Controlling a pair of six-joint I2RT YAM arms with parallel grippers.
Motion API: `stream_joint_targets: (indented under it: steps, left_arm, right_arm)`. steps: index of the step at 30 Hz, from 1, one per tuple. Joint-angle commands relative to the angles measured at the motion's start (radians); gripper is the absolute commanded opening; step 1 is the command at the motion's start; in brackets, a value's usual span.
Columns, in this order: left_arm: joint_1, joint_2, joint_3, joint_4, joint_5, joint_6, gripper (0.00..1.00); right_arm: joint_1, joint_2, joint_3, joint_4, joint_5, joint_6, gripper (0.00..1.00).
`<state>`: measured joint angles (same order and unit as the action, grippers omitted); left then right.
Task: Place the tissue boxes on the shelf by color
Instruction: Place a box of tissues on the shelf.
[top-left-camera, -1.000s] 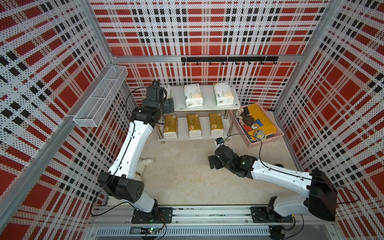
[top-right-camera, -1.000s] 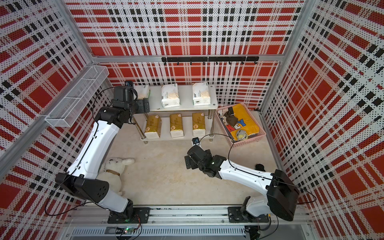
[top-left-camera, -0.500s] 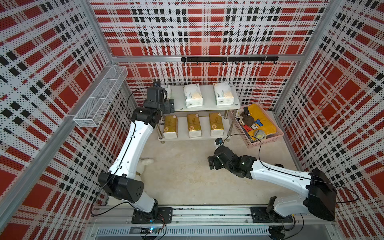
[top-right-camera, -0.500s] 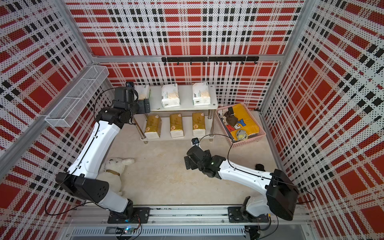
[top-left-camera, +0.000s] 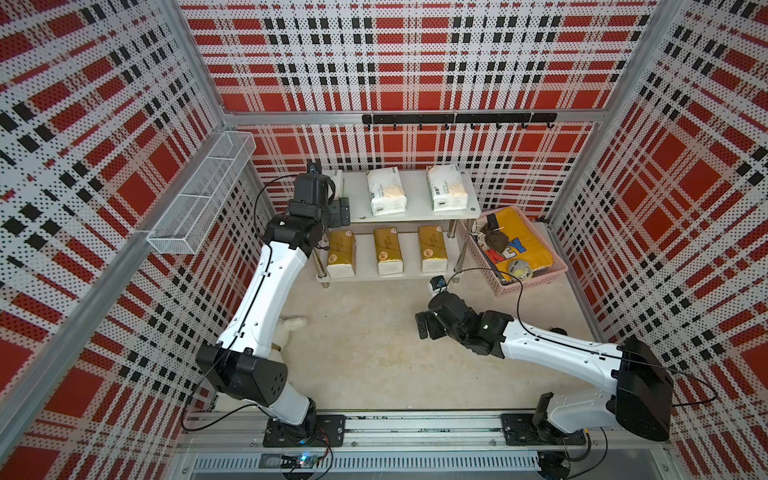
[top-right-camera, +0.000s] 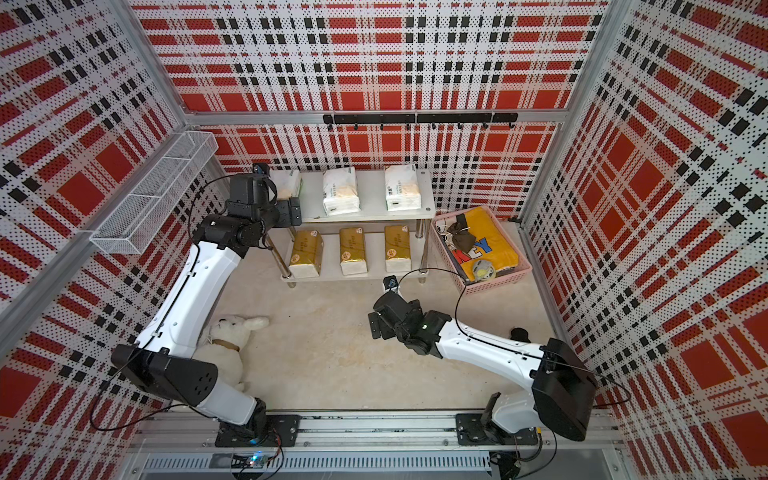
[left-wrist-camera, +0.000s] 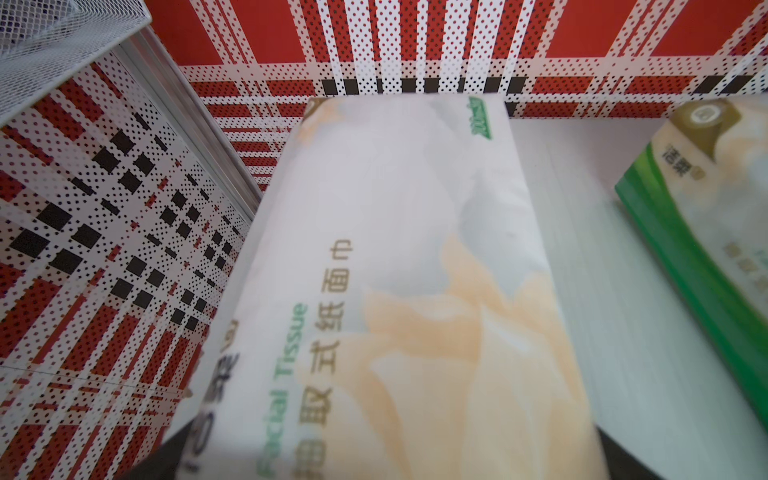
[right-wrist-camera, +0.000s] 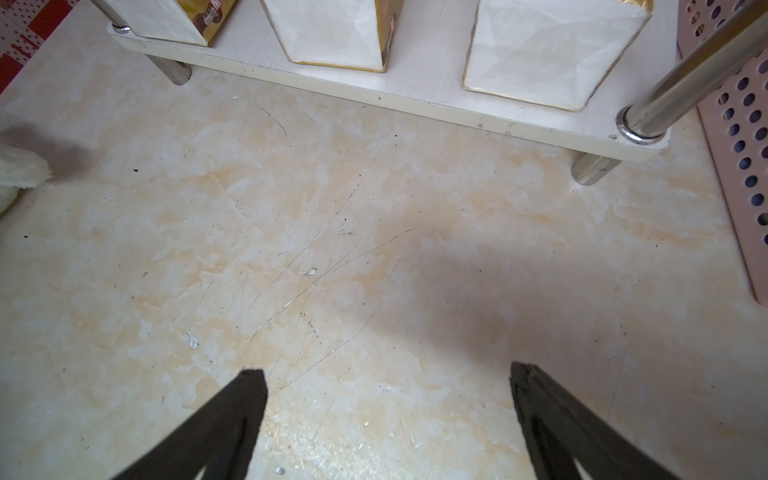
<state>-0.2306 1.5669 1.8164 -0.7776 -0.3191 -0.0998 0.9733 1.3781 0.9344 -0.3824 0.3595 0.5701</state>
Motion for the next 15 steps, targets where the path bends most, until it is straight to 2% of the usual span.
stream_joint_targets:
  steps: [1, 15]
  left_arm:
    - [-0.004, -0.036, -0.011, 0.02, -0.012, 0.002, 0.99]
    - [-0.009, -0.087, -0.057, 0.011, -0.03, -0.017, 0.99]
  right_arm:
    - [0.008, 0.003, 0.021, 0.014, 0.01, 0.002, 1.0]
    - [0.013, -0.001, 0.024, 0.013, 0.009, 0.001, 1.0]
